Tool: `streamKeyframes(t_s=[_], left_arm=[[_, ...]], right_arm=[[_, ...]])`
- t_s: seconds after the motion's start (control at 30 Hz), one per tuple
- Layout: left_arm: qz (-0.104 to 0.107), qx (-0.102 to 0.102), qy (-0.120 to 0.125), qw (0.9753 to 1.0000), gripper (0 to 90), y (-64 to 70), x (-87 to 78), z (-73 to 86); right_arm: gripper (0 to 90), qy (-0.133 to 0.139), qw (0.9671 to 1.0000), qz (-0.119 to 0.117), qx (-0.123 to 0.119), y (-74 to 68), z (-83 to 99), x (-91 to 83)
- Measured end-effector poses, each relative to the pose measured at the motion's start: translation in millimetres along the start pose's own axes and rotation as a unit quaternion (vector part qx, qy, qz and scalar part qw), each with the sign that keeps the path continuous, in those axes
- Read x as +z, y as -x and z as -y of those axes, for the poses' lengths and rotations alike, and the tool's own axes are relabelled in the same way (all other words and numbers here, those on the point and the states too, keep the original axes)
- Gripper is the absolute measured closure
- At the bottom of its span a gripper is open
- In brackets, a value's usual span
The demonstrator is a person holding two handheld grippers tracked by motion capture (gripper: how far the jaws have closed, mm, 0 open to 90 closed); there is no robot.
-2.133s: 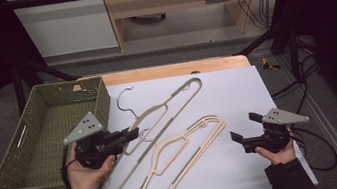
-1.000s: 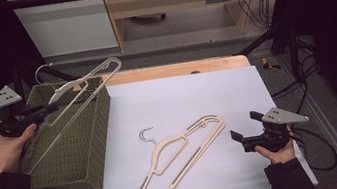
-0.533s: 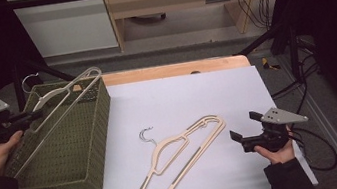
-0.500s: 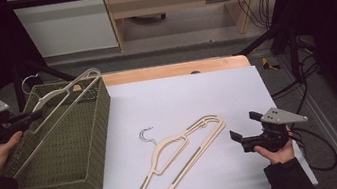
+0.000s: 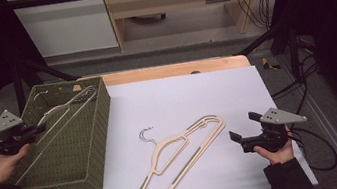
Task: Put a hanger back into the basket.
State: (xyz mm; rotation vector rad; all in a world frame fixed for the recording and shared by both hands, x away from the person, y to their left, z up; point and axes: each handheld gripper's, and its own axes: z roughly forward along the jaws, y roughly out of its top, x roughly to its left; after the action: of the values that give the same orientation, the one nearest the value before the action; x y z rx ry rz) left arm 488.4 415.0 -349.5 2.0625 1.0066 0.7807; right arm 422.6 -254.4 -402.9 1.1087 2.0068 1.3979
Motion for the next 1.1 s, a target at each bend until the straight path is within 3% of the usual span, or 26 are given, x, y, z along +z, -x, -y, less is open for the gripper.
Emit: streamKeyframes(t_s=[0.4,0.57,0.73,0.9,1.0,1.1], left_arm=[[0.009,0.026,-0.029,0.9992,85.2,20.4,18.8,20.3],[0.011,0.033,-0.045,0.9984,84.8,22.9,20.4,28.4],[0.007,0.032,-0.044,0.9985,85.5,21.0,17.7,27.9],[0.012,0.005,-0.051,0.9986,85.3,13.3,19.8,26.7],[0.0,-0.025,-0.05,0.9984,84.2,5.4,20.7,27.6],[-0.02,-0.065,-0.051,0.9964,82.1,-2.0,21.9,28.8]], right_arm=[[3.2,-0.001,1.0,-0.001,0.0,-0.6,0.3,0.3],[3.2,-0.002,1.0,-0.003,-0.003,-0.5,0.4,0.5],[3.3,-0.004,1.0,-0.003,-0.001,-1.7,0.8,2.2],[3.4,-0.005,1.0,-0.004,-0.001,-1.6,0.8,2.1],[3.5,-0.005,1.0,-0.004,-0.002,-1.5,0.7,1.9],[3.5,-0.005,1.0,-0.004,-0.001,-1.5,0.7,2.0]])
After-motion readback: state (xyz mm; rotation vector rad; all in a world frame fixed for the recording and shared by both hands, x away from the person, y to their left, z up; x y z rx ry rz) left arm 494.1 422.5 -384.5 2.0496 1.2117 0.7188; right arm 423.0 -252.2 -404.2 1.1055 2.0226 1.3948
